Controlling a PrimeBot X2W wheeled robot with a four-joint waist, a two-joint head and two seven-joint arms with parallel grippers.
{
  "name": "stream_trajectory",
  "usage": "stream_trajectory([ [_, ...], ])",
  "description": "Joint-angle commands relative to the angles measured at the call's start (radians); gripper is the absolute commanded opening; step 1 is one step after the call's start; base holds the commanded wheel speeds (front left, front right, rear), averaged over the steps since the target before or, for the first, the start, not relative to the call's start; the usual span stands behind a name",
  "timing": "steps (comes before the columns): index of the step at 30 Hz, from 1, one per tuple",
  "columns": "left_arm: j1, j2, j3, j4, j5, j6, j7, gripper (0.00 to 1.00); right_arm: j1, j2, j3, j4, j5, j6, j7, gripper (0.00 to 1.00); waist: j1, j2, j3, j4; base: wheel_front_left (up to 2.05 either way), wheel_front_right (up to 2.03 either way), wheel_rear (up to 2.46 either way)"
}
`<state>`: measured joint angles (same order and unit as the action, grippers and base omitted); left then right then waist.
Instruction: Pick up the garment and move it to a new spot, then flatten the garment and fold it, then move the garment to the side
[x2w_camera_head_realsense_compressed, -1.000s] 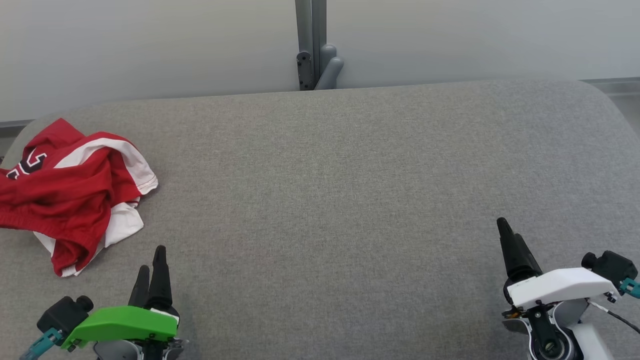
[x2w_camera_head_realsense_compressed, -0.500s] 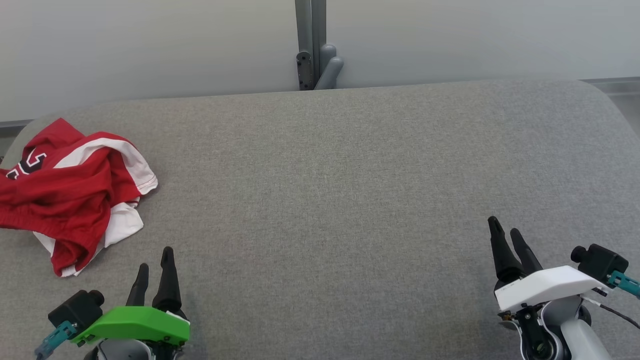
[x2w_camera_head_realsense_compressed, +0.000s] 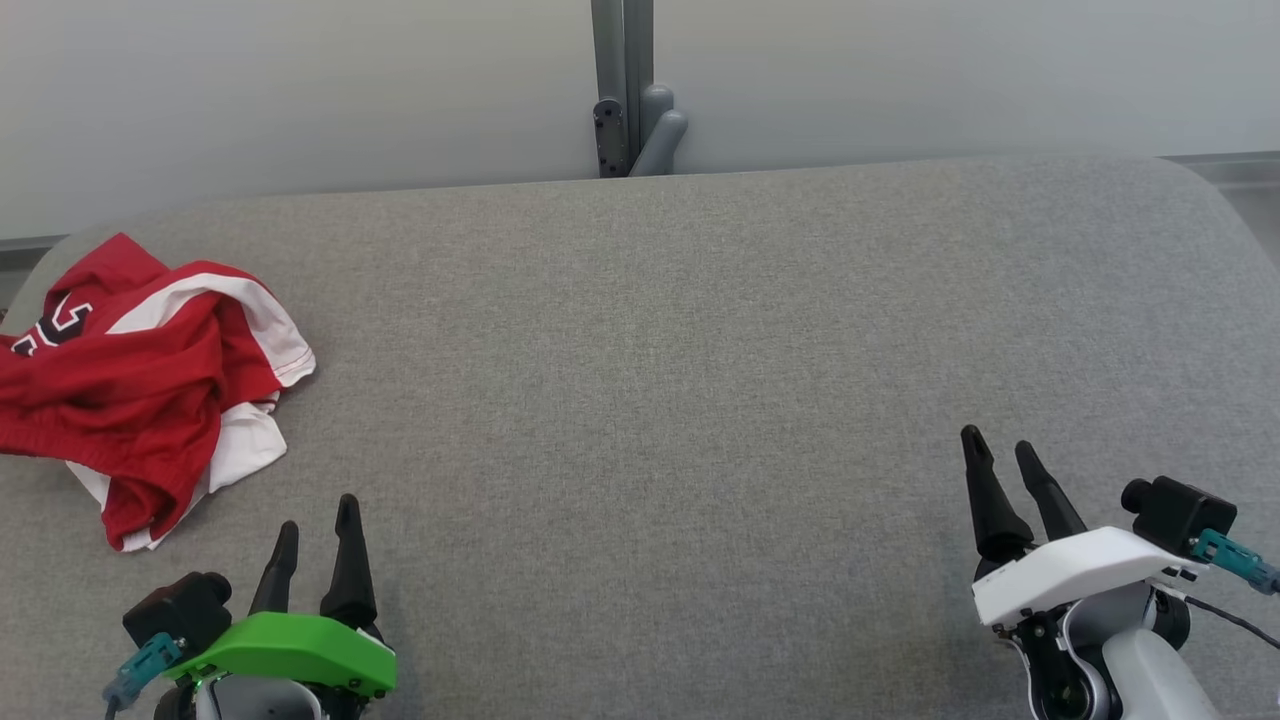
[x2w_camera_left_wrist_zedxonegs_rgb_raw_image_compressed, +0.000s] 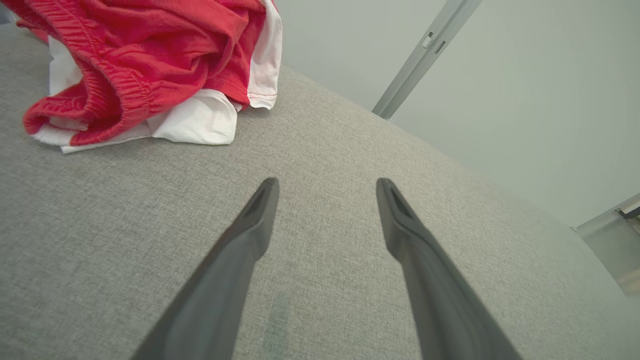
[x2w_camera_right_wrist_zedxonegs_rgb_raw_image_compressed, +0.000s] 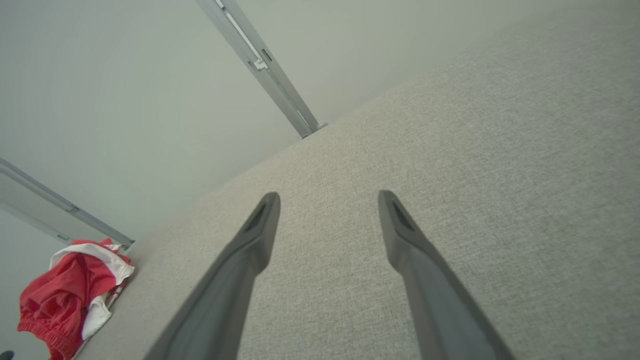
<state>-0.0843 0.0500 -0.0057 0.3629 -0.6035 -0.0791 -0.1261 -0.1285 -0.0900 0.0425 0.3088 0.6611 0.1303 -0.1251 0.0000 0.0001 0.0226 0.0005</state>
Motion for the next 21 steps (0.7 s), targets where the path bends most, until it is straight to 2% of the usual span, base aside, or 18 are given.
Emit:
stream_trajectory([
  [1,-0.027,0.005,-0.003,-0.004,0.036,0.001,-0.012,1.0,-0.022,-0.008,0.004,-0.003,-0.032,0.0,-0.012,1.0,0.0,-0.0001,0.001,0.001,0.0,0.0,0.0],
  [21,-0.025,0.001,-0.021,0.016,0.234,-0.002,-0.063,1.0,-0.032,-0.013,0.018,0.027,-0.229,0.0,-0.063,1.0,0.0,-0.0001,0.0,0.0,0.0,0.0,0.0],
])
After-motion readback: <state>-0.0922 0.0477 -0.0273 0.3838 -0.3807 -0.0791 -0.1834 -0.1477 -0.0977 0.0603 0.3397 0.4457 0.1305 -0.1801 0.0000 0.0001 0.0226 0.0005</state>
